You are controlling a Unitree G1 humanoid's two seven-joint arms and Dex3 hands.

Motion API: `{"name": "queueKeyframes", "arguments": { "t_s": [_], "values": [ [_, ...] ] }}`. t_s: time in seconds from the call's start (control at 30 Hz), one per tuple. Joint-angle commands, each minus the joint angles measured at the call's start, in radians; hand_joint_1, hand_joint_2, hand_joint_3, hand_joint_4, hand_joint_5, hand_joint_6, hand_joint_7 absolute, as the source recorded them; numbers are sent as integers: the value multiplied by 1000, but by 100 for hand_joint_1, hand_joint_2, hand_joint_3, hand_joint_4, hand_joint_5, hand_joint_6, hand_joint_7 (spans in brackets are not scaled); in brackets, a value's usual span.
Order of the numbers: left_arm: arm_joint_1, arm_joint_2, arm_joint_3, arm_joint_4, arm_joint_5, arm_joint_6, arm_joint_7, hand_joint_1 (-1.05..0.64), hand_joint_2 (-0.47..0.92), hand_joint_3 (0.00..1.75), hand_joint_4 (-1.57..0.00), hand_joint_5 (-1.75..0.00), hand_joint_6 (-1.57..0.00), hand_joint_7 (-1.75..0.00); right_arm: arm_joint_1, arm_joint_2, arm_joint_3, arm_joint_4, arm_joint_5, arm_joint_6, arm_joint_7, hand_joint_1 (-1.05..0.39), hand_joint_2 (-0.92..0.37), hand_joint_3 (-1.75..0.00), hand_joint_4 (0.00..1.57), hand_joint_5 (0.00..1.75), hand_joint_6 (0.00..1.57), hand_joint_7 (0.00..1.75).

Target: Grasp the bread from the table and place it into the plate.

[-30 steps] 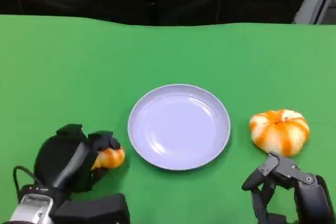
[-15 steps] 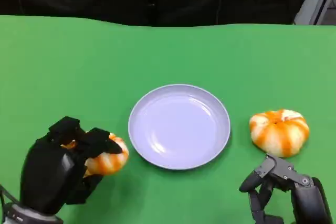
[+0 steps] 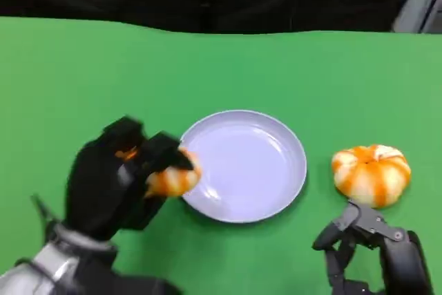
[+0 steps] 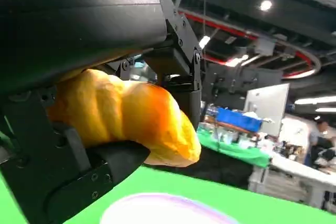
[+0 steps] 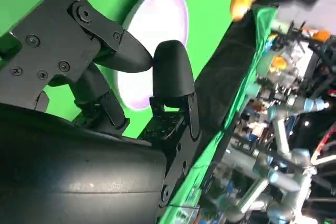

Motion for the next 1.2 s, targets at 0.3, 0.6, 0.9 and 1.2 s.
{"name": "queueKeyframes", "arguments": {
  "t_s": [0.3, 0.6, 0.9, 1.2],
  "values": [
    [-207, -189, -109, 237, -19, 88, -45, -15, 18, 151, -95, -175, -84, -161, 36, -10, -2, -31, 12, -9, 10, -21, -22, -148, 97, 175, 83, 143],
    [-180, -169, -126, 132, -108, 259, -470, -47, 88, 25, -19, -59, -40, -11, 82, 0, 27, -100, -3, 22, 23, -22, -28, -141, 97, 175, 81, 142],
    [-143, -111, -161, -54, -115, 480, -863, -80, 92, 34, 0, -8, -7, 0, 101, 0, 44, -133, -30, 40, 23, -23, -32, -136, 95, 175, 79, 142],
    [-36, -32, -83, -252, -266, 471, -1057, -75, 92, 40, -4, -2, -10, -4, 100, 5, 42, -140, -5, 58, 35, -24, -34, -134, 96, 175, 78, 142]
  ]
}}
